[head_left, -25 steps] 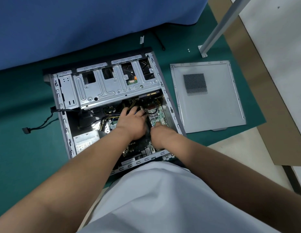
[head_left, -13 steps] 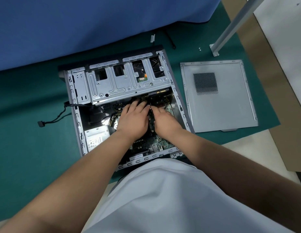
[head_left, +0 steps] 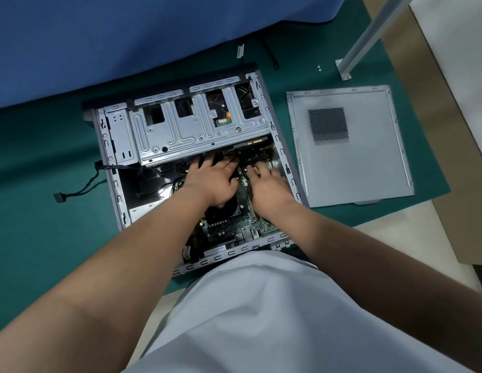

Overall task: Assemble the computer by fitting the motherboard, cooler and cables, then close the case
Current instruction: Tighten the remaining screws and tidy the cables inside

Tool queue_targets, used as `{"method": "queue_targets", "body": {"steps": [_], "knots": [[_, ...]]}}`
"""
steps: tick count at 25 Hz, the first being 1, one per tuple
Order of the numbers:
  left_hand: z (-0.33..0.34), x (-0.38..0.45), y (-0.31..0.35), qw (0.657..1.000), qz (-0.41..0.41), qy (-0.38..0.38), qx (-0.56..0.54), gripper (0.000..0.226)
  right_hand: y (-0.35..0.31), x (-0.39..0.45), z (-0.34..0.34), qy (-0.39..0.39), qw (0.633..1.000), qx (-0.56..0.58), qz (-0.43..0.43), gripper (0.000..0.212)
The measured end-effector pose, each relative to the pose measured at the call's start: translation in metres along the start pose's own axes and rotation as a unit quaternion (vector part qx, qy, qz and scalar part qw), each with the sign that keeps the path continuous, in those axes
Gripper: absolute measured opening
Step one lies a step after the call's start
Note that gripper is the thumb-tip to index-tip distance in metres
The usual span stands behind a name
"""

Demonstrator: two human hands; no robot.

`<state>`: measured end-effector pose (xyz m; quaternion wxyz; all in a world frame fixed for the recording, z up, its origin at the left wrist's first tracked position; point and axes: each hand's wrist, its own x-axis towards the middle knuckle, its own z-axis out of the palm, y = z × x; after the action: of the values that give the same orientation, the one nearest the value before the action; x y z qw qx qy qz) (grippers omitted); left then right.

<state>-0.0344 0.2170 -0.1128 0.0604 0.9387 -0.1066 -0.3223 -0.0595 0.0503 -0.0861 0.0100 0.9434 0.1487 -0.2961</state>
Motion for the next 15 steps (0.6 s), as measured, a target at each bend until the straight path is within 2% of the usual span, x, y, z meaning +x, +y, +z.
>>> {"method": "queue_targets", "body": {"steps": [2,5,8,11,15], "knots": [[-0.001,0.004,-0.001,1.0,0.004,-0.02,-0.003,0.066,-0.005,0.0,0.002,-0.004,0.998,0.067,-0.006,0.065],[0.0,0.007,-0.004,0.999,0.011,-0.033,-0.013,0.069,-0.01,0.002,0.005,-0.021,0.996,0.087,-0.021,0.059],[0.004,0.004,-0.008,1.0,0.019,0.001,-0.016,0.068,-0.01,0.002,0.007,0.0,0.995,0.099,-0.002,0.055],[0.008,0.001,-0.01,0.999,0.023,0.021,-0.015,0.066,-0.015,-0.001,0.011,0.005,0.995,0.095,0.025,0.061],[0.002,0.008,-0.003,0.999,0.012,-0.027,-0.018,0.067,-0.015,0.0,0.014,0.018,0.996,0.071,0.04,0.067]]}}
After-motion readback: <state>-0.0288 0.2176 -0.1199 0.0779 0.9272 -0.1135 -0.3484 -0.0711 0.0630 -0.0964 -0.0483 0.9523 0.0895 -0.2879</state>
